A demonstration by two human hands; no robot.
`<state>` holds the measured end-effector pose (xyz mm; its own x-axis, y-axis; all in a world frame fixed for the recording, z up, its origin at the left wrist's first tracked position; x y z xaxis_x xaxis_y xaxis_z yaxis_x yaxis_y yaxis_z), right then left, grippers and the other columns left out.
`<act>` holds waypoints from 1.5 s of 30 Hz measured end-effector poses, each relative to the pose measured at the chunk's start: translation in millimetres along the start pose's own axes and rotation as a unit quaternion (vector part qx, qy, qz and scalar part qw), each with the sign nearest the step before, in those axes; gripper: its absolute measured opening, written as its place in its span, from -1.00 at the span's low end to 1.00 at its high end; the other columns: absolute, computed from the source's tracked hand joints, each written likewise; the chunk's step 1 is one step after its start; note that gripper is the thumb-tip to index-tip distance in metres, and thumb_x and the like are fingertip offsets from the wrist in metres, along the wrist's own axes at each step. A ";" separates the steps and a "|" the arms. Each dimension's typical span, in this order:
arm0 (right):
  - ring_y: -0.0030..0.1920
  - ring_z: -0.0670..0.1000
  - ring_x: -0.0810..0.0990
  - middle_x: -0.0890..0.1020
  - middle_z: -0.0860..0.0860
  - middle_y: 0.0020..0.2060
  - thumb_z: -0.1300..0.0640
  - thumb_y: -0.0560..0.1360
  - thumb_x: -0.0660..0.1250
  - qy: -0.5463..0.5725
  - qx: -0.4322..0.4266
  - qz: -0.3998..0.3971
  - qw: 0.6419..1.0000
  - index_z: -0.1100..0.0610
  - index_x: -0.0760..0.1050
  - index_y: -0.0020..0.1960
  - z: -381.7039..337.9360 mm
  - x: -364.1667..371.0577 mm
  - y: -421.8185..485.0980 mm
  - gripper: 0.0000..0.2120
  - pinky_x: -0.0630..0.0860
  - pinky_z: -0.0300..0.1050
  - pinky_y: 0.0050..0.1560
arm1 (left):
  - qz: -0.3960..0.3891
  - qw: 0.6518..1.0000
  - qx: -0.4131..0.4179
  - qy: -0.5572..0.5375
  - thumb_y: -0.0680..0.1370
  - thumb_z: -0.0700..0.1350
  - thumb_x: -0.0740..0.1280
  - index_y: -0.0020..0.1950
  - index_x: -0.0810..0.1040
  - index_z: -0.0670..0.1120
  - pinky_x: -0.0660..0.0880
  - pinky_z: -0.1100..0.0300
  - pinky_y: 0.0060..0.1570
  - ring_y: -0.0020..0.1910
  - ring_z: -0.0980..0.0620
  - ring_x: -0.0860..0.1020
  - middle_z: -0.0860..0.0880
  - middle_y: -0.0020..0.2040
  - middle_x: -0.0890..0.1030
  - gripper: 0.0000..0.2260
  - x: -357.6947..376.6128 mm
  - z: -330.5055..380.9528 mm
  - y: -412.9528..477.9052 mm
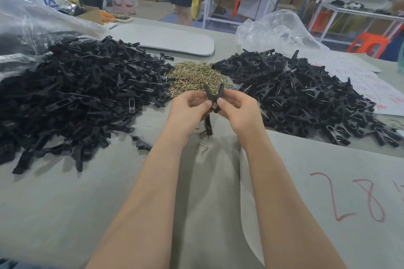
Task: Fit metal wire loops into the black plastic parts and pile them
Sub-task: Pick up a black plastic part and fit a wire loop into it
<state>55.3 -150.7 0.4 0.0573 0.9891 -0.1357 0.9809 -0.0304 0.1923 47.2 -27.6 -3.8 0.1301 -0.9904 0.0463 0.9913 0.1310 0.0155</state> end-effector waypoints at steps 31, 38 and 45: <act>-0.12 -0.03 0.62 0.63 0.08 -0.15 0.31 0.47 0.38 0.038 0.023 -0.012 0.999 0.15 0.50 0.01 -0.4 -2.1 -2.5 -0.84 0.59 -0.18 -0.02 | -0.012 0.996 0.077 0.048 0.54 -0.28 0.32 -0.16 0.60 0.11 0.52 0.38 -0.14 -0.27 0.28 0.57 0.15 -0.28 0.60 -0.73 -1.6 0.3 -1.2; -0.14 0.13 0.63 0.57 0.15 -0.15 0.30 0.45 0.40 -0.014 -0.020 0.010 1.000 0.09 0.43 -0.17 -6.5 7.7 -4.7 -0.81 0.62 -0.06 -0.09 | -0.033 0.998 0.049 0.009 0.56 -0.10 0.34 -0.13 0.65 -0.04 0.57 0.17 0.01 -0.30 0.18 0.59 0.10 -0.35 0.63 -0.88 -0.6 1.4 -1.1; -0.10 -0.08 0.60 0.58 -0.11 -0.15 0.23 0.47 0.40 -0.109 -0.055 -0.071 0.990 0.09 0.54 0.02 -10.6 5.7 -6.3 -0.85 0.49 -0.30 -0.05 | 0.068 0.996 0.027 -0.056 0.48 -0.06 0.44 -0.02 0.62 -0.16 0.57 0.27 -0.11 -0.24 0.14 0.62 -0.03 -0.17 0.65 -0.81 -15.7 1.0 5.8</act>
<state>47.5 -143.4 8.7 -0.0290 0.9276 -0.3724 0.9566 0.1339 0.2590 51.0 -11.3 -3.5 0.2572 -0.9525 0.1628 0.9616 0.2690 0.0550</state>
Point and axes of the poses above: each hand's wrist, its own y-axis towards the middle knuckle, its own x-axis out of the palm, z = x × y, the point moved 1 cm from there along y, towards the middle knuckle
